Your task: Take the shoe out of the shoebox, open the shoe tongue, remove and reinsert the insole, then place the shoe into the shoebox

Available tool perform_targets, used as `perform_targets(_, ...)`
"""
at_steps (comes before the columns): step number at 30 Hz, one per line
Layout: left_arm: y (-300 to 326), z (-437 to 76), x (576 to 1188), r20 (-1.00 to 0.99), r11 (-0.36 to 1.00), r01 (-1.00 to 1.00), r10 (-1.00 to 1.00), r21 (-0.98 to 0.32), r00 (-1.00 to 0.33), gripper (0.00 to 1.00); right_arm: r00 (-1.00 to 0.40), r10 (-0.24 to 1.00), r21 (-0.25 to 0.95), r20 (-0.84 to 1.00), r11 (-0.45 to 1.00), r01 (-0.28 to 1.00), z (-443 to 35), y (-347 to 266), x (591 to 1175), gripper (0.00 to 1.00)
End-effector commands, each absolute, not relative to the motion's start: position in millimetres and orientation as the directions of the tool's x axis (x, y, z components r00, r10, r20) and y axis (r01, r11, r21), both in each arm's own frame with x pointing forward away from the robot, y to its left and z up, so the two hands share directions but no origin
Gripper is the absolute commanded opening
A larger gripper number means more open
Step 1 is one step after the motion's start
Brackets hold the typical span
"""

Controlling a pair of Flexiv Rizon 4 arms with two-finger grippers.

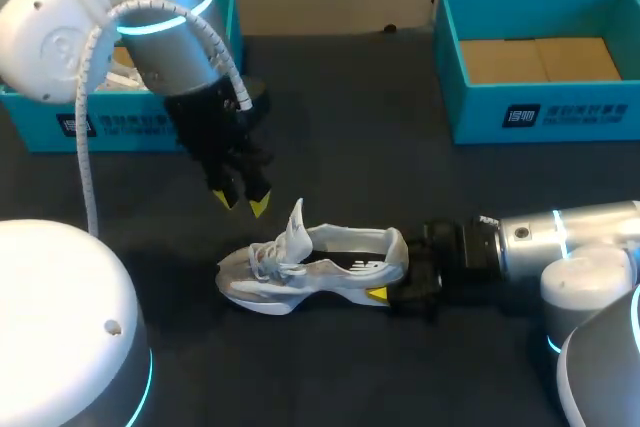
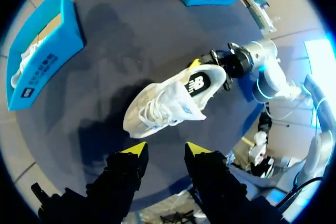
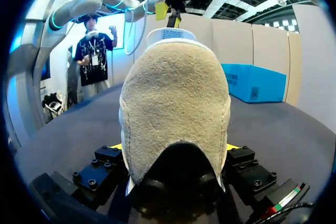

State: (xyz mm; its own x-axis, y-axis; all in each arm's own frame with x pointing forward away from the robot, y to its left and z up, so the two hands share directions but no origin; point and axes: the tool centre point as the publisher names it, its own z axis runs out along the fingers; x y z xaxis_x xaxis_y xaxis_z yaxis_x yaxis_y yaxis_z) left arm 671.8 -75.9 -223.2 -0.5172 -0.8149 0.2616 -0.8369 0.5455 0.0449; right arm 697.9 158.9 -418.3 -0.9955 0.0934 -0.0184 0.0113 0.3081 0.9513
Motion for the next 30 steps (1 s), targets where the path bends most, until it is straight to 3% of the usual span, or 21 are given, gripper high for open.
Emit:
perform_targets(1,-85.9,-208.3,676.4,0.252,0.613,-0.787,-0.775,0.071,-0.58,0.37,-0.995,0.094,0.95,-0.019,0.313,0.012,-417.5,160.2,697.0,0.0)
perform_targets(4,-92.8,-204.1,676.2,0.236,0.67,-0.739,-0.732,0.073,-0.639,0.21,-0.995,0.094,0.95,-0.019,0.313,0.012,-417.5,160.2,697.0,0.0)
perform_targets(5,-95.0,-202.7,675.5,0.233,0.693,-0.717,-0.712,0.078,-0.663,0.06,-0.995,0.094,0.95,-0.019,0.313,0.012,-417.5,160.2,697.0,0.0)
perform_targets(6,-95.9,-201.5,674.8,0.236,0.706,-0.704,-0.699,0.078,-0.675,0.0,-0.995,0.094,0.95,-0.019,0.313,0.012,-417.5,160.2,697.0,0.0)
perform_targets(20,-130.2,-184.9,661.2,0.206,0.926,-0.374,-0.377,0.056,-0.903,0.0,-0.995,0.094,0.95,-0.019,0.313,0.012,-417.5,160.2,697.0,0.0)
perform_targets(30,-139.7,-183.6,663.5,0.219,0.941,-0.325,-0.337,0.089,-0.916,0.0,-0.995,0.094,0.95,-0.019,0.313,0.012,-417.5,160.2,697.0,0.0)
